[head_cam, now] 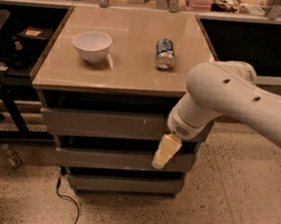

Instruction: Open top drawer

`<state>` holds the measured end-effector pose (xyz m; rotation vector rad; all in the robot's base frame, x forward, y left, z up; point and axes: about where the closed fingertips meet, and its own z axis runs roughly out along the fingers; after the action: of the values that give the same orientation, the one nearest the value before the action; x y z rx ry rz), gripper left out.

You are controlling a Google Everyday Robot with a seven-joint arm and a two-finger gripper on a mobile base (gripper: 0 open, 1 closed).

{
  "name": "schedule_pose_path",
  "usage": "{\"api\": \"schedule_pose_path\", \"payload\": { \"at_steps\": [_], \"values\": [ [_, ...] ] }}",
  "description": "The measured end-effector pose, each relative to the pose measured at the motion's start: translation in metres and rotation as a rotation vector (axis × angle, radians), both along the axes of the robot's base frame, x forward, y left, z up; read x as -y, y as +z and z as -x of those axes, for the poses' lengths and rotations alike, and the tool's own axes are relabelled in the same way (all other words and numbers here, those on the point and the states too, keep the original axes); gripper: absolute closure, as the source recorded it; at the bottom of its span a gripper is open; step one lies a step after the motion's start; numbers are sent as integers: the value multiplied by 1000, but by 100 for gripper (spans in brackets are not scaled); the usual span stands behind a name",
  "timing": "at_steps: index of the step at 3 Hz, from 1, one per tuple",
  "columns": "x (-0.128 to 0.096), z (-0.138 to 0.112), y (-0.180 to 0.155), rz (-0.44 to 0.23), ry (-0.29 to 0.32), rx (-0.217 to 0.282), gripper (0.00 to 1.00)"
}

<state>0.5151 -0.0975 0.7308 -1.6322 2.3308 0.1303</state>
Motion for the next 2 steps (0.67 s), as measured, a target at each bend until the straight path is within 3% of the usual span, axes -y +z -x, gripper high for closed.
{"api": "schedule_pose_path", "payload": {
  "at_steps": [2],
  "values": [
    [-12,-40,-28,-5,4,30,0]
  ]
}}
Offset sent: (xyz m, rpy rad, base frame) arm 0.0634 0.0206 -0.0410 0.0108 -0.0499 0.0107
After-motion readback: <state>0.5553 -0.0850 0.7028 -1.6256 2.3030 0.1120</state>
